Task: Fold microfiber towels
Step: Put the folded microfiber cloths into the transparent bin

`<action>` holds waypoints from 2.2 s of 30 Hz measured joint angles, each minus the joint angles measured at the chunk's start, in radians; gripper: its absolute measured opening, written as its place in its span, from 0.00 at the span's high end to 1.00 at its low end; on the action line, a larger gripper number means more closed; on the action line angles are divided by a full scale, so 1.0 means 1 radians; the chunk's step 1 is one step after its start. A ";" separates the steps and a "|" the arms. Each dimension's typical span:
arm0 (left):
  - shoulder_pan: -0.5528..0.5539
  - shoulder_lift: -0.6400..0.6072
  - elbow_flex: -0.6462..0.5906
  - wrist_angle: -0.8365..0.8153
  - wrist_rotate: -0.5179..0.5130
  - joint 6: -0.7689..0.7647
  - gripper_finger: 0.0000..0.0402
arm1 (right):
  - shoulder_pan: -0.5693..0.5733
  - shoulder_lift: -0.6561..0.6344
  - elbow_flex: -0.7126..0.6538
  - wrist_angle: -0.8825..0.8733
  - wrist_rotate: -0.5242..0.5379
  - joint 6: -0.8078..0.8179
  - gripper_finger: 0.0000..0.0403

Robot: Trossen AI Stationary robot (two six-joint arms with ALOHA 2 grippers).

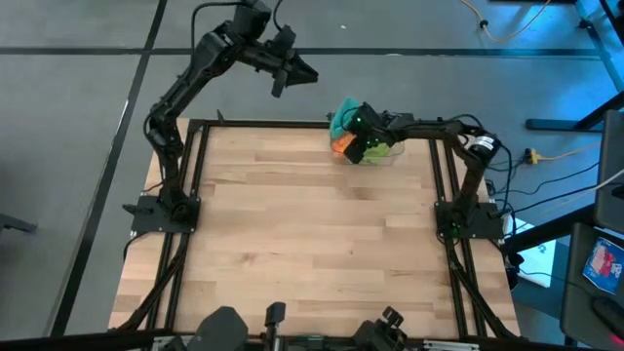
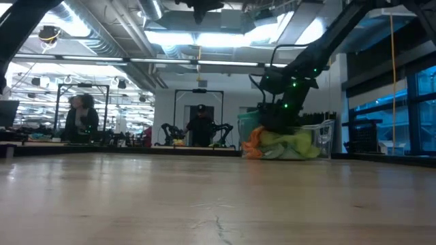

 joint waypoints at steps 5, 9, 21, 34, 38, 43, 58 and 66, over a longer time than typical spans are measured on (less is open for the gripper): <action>-0.019 0.002 -0.020 -0.031 -0.068 0.033 0.79 | 0.002 -0.071 -0.009 -0.049 0.026 0.014 0.62; -0.023 0.001 -0.020 -0.039 -0.075 0.043 0.79 | 0.002 -0.251 0.030 -0.195 0.040 0.054 0.62; -0.036 0.001 -0.019 -0.042 -0.078 0.056 0.79 | 0.003 -0.309 0.051 0.138 0.014 -0.023 0.62; -0.070 0.001 -0.019 -0.042 -0.147 0.088 0.79 | 0.018 -0.106 0.077 -0.183 0.002 0.052 0.62; -0.069 0.001 -0.019 -0.045 -0.150 0.082 0.79 | 0.021 -0.085 0.066 -0.200 0.002 0.053 0.62; -0.070 0.001 -0.019 -0.067 -0.150 0.082 0.79 | 0.029 -0.114 0.082 -0.260 0.041 0.096 0.62; -0.070 0.001 -0.019 -0.071 -0.177 0.111 0.79 | 0.076 -0.224 0.251 -0.133 0.108 -0.007 0.62; -0.076 0.001 -0.019 -0.071 -0.177 0.109 0.79 | 0.072 -0.077 0.251 -0.135 0.208 -0.080 0.62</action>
